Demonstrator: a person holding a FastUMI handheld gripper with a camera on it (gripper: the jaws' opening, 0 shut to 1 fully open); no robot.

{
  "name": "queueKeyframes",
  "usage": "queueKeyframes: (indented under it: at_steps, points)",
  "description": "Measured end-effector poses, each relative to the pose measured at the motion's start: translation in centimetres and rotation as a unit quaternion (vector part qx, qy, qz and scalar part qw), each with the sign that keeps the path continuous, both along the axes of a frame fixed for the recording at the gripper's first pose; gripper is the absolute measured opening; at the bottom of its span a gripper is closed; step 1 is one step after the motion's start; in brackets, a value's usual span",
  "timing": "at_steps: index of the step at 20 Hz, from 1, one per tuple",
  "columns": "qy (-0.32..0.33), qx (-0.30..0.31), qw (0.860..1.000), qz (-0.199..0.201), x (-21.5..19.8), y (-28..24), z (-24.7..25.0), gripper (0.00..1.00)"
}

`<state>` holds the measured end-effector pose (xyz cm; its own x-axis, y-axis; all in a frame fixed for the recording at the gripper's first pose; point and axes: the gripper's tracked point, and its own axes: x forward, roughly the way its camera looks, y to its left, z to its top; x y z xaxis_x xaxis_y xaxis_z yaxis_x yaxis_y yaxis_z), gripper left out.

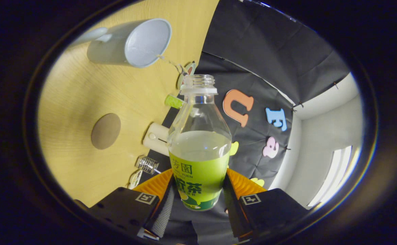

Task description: Take the bottle from table, then pour the juice into the cup, finally place the bottle on the coaster

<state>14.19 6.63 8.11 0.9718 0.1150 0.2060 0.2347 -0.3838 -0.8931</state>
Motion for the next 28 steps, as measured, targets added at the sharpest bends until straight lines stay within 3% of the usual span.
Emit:
queueKeyframes:
  at_steps: [28]
  points:
    - [-0.061, -0.081, 0.994, 0.035, -1.1, 2.5, 4.3, 0.76]
